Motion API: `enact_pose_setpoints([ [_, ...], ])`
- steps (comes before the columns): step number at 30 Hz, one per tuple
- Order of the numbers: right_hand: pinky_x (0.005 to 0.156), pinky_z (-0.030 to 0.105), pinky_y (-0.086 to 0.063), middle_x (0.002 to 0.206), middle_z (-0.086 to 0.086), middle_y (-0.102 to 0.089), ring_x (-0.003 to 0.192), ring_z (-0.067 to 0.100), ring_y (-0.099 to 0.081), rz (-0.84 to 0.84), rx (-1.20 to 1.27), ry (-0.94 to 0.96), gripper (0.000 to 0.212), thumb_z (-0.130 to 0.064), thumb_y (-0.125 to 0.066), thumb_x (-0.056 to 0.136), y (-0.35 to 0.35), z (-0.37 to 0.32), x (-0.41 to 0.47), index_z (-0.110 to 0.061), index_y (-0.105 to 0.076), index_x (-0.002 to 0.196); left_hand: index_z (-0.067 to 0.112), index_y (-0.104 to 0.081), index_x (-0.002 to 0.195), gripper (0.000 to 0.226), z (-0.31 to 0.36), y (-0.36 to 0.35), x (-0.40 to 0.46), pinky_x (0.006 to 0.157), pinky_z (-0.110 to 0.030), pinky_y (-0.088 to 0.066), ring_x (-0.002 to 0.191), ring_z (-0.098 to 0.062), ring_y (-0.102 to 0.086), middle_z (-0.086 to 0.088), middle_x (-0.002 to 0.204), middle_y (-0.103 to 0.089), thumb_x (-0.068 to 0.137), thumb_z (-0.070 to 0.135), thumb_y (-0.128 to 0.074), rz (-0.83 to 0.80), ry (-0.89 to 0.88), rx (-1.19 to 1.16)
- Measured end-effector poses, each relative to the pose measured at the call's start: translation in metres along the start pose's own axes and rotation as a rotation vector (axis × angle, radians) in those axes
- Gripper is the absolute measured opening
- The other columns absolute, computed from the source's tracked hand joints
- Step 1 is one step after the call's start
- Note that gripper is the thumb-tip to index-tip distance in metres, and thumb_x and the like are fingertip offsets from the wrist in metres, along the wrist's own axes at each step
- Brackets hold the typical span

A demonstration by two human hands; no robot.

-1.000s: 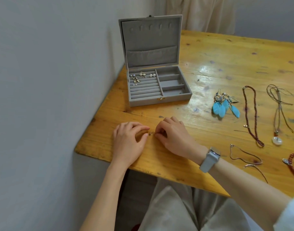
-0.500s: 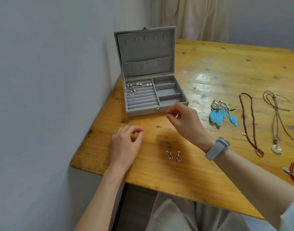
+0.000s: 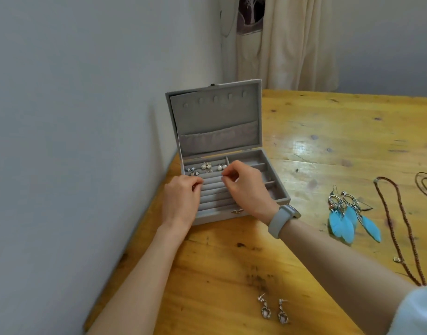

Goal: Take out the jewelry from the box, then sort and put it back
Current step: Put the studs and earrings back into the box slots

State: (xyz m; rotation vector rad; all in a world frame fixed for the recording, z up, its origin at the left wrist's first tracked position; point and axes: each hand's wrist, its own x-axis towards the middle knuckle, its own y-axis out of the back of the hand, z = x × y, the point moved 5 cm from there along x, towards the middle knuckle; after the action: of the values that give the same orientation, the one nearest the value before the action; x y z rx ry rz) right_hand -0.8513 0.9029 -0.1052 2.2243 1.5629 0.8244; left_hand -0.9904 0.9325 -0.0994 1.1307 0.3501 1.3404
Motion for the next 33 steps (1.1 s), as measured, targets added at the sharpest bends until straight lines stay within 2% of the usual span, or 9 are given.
enact_pose_setpoints([
  [2,0.076,0.021,-0.047,0.092,0.007,-0.064,0.086,0.016,-0.055,-0.011,-0.001,-0.014,0.010,-0.009,-0.055,0.087,-0.005,0.003,0.007,-0.007,-0.061,0.094,0.008,-0.072,0.094,0.014,0.001,-0.005,0.006,0.079,-0.040,-0.049,0.085,-0.025,-0.062,-0.010,0.090,-0.071,0.082,0.008,-0.064,0.017,-0.053,0.038],
  [5,0.083,0.035,-0.047,0.095,0.010,-0.065,0.093,0.023,-0.057,-0.037,-0.014,-0.026,0.010,-0.008,-0.054,0.087,-0.009,0.006,0.013,-0.006,-0.061,0.094,0.009,-0.072,0.090,0.012,0.001,-0.010,0.010,0.077,-0.043,-0.049,0.082,-0.025,-0.063,-0.008,0.086,-0.071,0.079,0.008,-0.068,0.032,-0.099,0.070],
  [9,0.082,0.034,-0.046,0.095,0.010,-0.065,0.093,0.024,-0.056,-0.074,-0.058,-0.014,0.009,-0.007,-0.053,0.087,-0.015,0.006,0.017,-0.006,-0.060,0.092,0.012,-0.071,0.092,0.012,-0.001,-0.013,0.012,0.079,-0.036,-0.041,0.085,-0.022,-0.062,-0.004,0.088,-0.071,0.080,0.011,-0.067,0.042,-0.081,0.075],
  [12,0.082,0.034,-0.045,0.094,0.010,-0.064,0.093,0.024,-0.054,-0.109,-0.100,0.003,0.009,-0.007,-0.053,0.087,-0.018,0.003,0.019,-0.005,-0.060,0.092,0.013,-0.071,0.089,0.011,-0.001,-0.013,0.010,0.075,-0.031,-0.033,0.086,-0.023,-0.058,-0.004,0.086,-0.070,0.079,0.013,-0.069,0.061,-0.087,0.118],
  [18,0.084,0.033,-0.045,0.098,0.008,-0.065,0.096,0.022,-0.054,-0.153,-0.165,0.057,0.012,-0.011,-0.055,0.088,-0.020,-0.001,0.018,-0.007,-0.063,0.095,0.016,-0.074,0.085,0.010,-0.011,-0.013,0.008,0.072,-0.037,-0.038,0.088,-0.025,-0.049,-0.005,0.089,-0.058,0.076,0.019,-0.071,0.078,-0.029,0.160],
  [23,0.087,0.038,-0.044,0.099,0.005,-0.066,0.097,0.021,-0.055,-0.161,-0.213,0.064,0.013,-0.017,-0.056,0.087,-0.024,-0.004,0.021,-0.012,-0.064,0.095,0.019,-0.072,0.098,0.024,-0.013,-0.014,-0.008,0.073,-0.034,-0.035,0.088,-0.025,-0.047,-0.003,0.091,-0.055,0.075,0.019,-0.067,0.091,-0.017,0.095],
  [27,0.087,0.040,-0.043,0.096,0.003,-0.066,0.095,0.021,-0.055,-0.170,-0.266,0.108,0.012,-0.016,-0.055,0.087,-0.029,-0.005,0.022,-0.014,-0.065,0.093,0.015,-0.068,0.105,0.036,-0.016,-0.015,-0.018,0.080,-0.036,-0.040,0.098,-0.025,-0.045,-0.006,0.101,-0.055,0.073,0.026,-0.055,0.128,0.051,0.053],
  [30,0.087,0.037,-0.040,0.098,0.003,-0.066,0.097,0.022,-0.054,-0.182,-0.319,0.130,0.015,-0.018,-0.054,0.088,-0.031,-0.004,0.021,-0.015,-0.065,0.097,0.015,-0.066,0.106,0.037,-0.018,-0.016,-0.021,0.084,-0.036,-0.038,0.105,-0.021,-0.036,-0.009,0.111,-0.053,0.073,0.027,-0.054,0.147,0.093,0.040],
  [33,0.088,0.036,-0.040,0.098,0.002,-0.067,0.097,0.020,-0.055,-0.176,-0.315,0.132,0.019,-0.017,-0.053,0.089,-0.029,-0.002,0.019,-0.015,-0.063,0.104,0.015,-0.064,0.105,0.037,-0.017,-0.016,-0.021,0.085,-0.035,-0.034,0.108,-0.026,-0.039,-0.011,0.117,-0.051,0.072,0.026,-0.054,0.151,0.110,0.027],
])
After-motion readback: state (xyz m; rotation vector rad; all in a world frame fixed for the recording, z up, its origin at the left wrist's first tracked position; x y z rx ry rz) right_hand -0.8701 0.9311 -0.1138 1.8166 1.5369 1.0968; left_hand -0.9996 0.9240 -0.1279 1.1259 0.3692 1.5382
